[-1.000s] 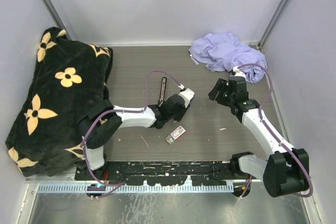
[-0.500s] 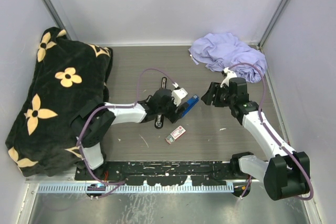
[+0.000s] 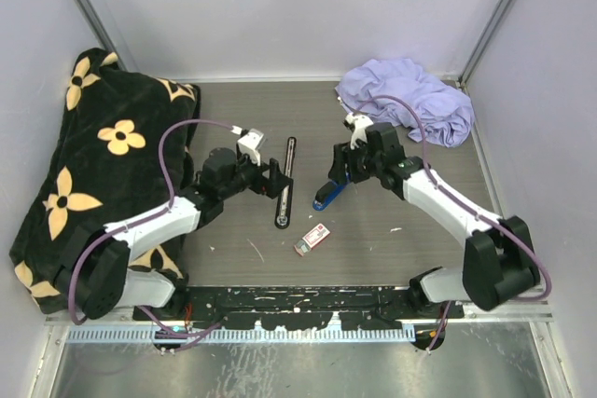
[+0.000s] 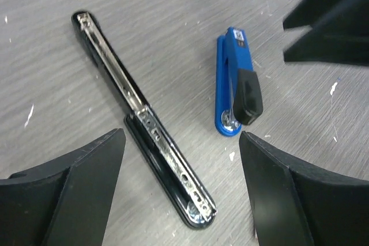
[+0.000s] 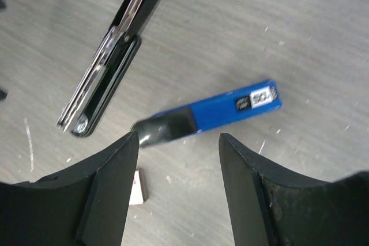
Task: Load the staples into the stapler
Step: Adjust the stapler at the center of the board.
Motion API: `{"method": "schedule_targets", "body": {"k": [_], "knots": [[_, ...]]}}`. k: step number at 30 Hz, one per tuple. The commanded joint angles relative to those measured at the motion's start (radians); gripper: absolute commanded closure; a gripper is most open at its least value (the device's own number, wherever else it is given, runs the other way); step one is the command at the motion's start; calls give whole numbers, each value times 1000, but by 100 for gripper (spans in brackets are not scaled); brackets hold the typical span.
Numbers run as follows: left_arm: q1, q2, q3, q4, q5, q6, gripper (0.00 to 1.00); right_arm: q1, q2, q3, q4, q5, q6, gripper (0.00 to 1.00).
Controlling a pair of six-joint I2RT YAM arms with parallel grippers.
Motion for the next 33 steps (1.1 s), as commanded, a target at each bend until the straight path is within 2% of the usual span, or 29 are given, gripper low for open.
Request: {"method": "schedule_targets", "body": {"k": [1,5,14,20,27,30,33], "knots": [[31,-89,-47,-35,15,-75,17,8,120,157,-66,54,-86,37],[60,-171,-89,-65,11,-75,15,73,173,164,-88,-20,-45,37],[99,-266,-128,-102,-4,-56,14,146,113,38,-73,116,216,37],[99,-268,-155,-54,-4,-61,14,174,132,-39,32,115,308,37],[100,-269,-181,-3,4,-63,14,187,215,-28,273,64,307,38],[99,-262,-179,-3,4,-62,14,190,258,24,297,36,269,38],[100,-249,-190,23,8,-58,14,194,259,74,245,20,181,38]]}}
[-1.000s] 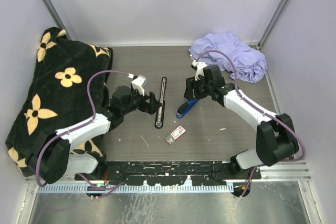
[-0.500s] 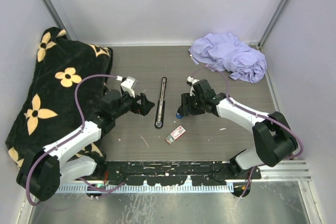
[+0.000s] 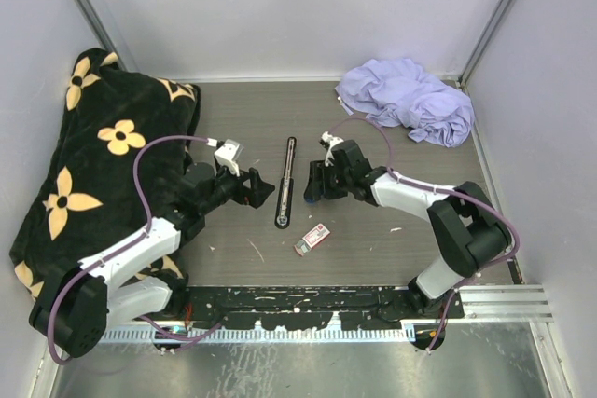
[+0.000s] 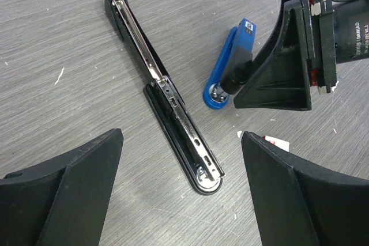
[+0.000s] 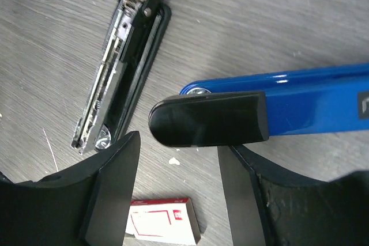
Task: Load the staples into the stapler
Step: Adjust the stapler at the center of the board, then pick up the stapler from the center of the board.
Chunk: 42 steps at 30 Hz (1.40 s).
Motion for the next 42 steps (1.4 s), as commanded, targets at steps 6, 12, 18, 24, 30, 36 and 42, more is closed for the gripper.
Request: {"method": "schedule_targets", "body": {"k": [6,12,18,24,30,36,42], "knots": [[5,59,-40,219,78,-5,14,12,-99,159,-141,119,-293,36],[0,200,-100,539,169,28,19,12,-18,266,-245,95,-523,36],[1,281,-94,643,181,-27,19,12,63,337,-247,-16,-832,37],[1,279,-81,582,178,5,19,12,159,412,-288,-139,-971,37],[2,277,-74,549,173,21,19,12,217,456,-372,-220,-1053,37],[2,298,-69,543,179,21,19,12,185,456,-397,-300,-1049,35],[2,314,-66,549,184,18,19,12,212,465,-397,-245,-1069,34]]}}
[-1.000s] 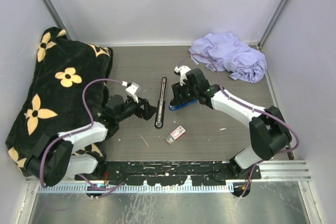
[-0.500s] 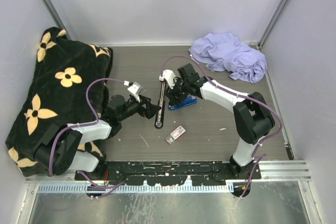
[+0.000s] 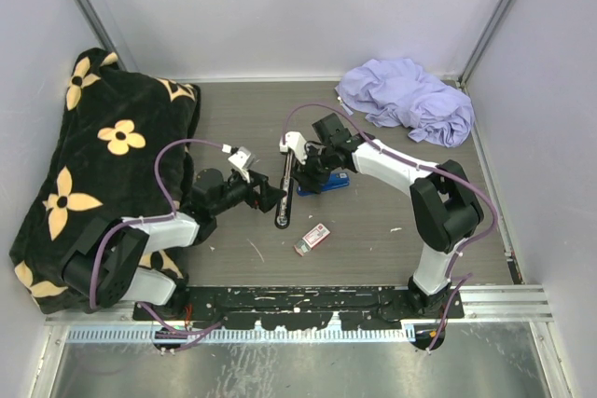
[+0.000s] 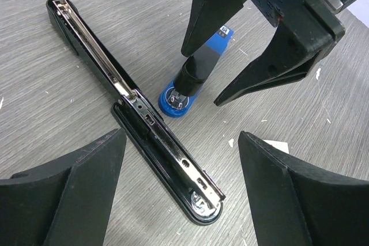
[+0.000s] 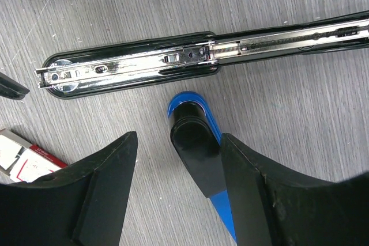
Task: Load the staples into the stapler
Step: Pick up the stapler from the center of the board.
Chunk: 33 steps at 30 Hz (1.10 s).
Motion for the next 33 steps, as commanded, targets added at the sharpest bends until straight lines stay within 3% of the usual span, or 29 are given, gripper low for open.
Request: {"method": "schedule_targets", "body": {"k": [1,8,15,19,24,25,29,33], "knots": [[1,9,32,41,20,11,19,4,9,37,-3,15,-36,34],[1,20,40,36,21,19,19,4,34,28,29,48,-50,36],[0,66,76,33,59,23,20,4,27,-2,84,45,-53,57],[0,101,98,45,78,17,21,4,42,-21,105,50,-51,49],[0,108,102,50,78,15,21,4,41,-44,140,58,-47,51],[0,108,101,50,79,16,21,4,41,-44,145,57,-47,54],[0,130,105,54,96,28,25,3,12,-66,195,51,-43,87],[-14,171,114,104,130,54,31,-8,-59,-107,254,16,-42,97]]}}
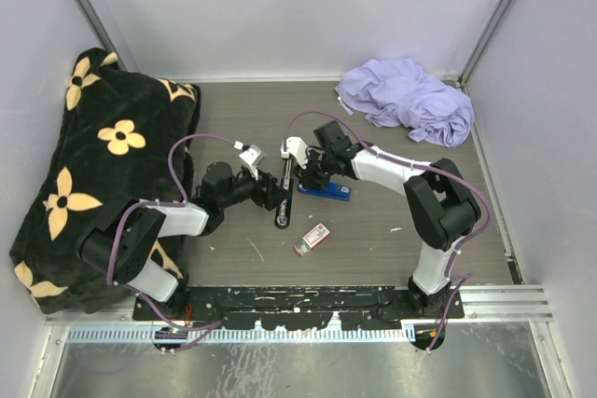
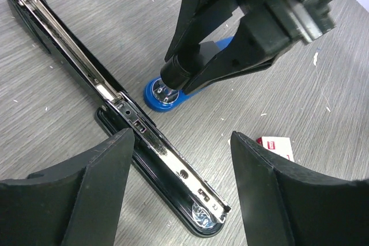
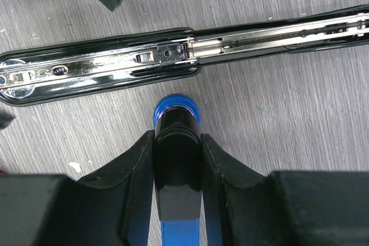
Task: Load the staples into the stapler
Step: Pick up the stapler from the center of the board.
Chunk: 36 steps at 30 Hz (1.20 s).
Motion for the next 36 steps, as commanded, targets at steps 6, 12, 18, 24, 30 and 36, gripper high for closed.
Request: {"method": "schedule_targets", "body": {"k": [6,12,18,24,30,36], "knots": [[-38,133,93,166,94,75,42,-60,-206,-79,151,-169,25,99],[-47,173,137,203,122,93,45,-113,-293,-113,157,-293,53,99],[-83,135,172,113,126,139,44,-114,-347,-141,152,-344,57,99],[-108,122,196,81,101,160,44,-114,-379,-131,115,-405,61,99],[-130,109,220,65,105,159,46,-114,-394,-121,79,-437,53,99],[-134,59,226,27,96,171,35,-114,-370,-103,34,-424,40,99]]}}
